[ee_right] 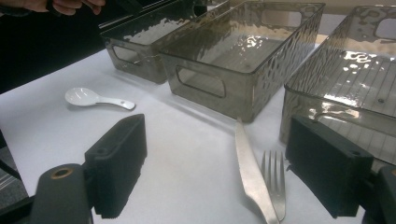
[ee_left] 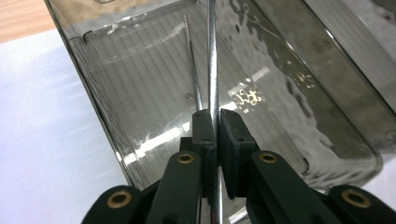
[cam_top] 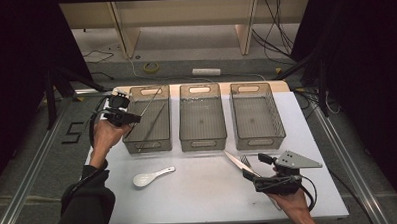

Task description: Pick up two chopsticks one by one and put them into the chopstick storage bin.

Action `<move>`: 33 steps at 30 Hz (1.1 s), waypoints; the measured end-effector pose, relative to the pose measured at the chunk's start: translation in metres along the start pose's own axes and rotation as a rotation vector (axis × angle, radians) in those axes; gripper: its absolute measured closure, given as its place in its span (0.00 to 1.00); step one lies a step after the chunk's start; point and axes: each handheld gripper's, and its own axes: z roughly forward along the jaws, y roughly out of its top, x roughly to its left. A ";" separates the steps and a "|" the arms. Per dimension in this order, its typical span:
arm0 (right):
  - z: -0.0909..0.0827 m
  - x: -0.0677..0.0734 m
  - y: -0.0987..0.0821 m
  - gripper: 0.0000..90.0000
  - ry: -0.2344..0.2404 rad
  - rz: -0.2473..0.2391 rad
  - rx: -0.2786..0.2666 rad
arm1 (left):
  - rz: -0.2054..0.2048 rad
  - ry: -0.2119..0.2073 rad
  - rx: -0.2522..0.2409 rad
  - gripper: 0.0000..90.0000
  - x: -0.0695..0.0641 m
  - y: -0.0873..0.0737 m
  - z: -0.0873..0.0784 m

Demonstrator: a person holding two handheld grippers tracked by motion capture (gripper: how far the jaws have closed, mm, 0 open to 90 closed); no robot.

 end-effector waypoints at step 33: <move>-0.001 -0.001 0.000 0.24 0.006 0.008 -0.004 | -0.128 -0.310 -0.004 0.30 -0.006 0.004 0.009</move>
